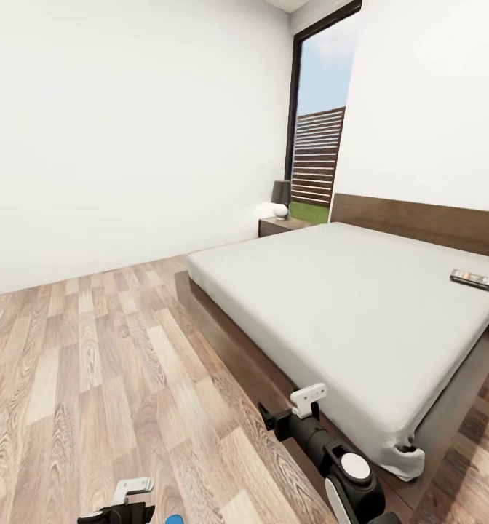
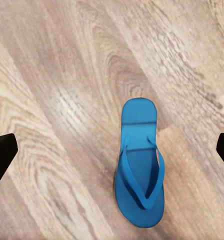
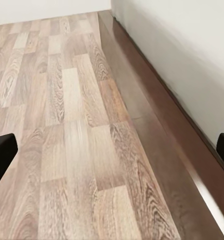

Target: In the bedroom, move the book from the bed onto either nightstand, and place the two sandals side by side next to the bed.

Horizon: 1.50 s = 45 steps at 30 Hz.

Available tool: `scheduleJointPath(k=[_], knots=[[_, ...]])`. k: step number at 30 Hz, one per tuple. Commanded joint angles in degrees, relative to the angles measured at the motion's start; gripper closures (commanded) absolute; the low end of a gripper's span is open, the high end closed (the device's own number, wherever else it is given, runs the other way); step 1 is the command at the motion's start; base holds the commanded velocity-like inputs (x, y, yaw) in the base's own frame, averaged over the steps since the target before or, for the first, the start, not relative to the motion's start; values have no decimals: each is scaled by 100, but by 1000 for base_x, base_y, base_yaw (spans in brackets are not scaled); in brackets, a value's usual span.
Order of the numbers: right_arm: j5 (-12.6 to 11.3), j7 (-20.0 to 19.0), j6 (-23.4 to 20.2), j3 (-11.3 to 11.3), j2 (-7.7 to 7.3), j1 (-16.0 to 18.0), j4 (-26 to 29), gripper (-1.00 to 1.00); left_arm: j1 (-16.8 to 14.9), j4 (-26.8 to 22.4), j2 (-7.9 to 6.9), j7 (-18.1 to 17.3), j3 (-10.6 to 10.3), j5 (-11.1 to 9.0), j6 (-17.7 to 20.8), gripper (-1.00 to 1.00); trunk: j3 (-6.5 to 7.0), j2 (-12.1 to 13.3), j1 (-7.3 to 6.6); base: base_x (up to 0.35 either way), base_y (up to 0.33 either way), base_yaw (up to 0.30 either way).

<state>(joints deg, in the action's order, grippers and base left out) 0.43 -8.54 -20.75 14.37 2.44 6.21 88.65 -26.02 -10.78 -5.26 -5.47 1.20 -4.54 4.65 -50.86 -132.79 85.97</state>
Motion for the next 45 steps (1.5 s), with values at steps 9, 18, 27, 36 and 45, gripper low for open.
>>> scheduleJointPath(k=[9,18,27,36,45], knots=[[-17,-45,-20,-4,-3,3,-2,-100,0,-12,-1,-24,12,-44,35,-100,-6,-2,-1,0,0,0],[-19,-49,-18,-4,-1,3,-4,-100,0,-12,-1,-24,12,-42,25,-100,-60,-123,65,0,0,0],[-11,-52,-17,-2,2,3,-4,-100,0,-12,-1,-24,12,-39,13,-100,-167,-363,197,0,0,0],[-16,-56,-26,-2,0,3,-2,-100,0,-12,2,-24,5,-39,4,-100,-167,-363,197,0,0,0],[-37,-59,-67,-8,2,3,-1,-100,0,-12,1,-21,0,-38,1,-100,-167,-363,197,0,0,0]])
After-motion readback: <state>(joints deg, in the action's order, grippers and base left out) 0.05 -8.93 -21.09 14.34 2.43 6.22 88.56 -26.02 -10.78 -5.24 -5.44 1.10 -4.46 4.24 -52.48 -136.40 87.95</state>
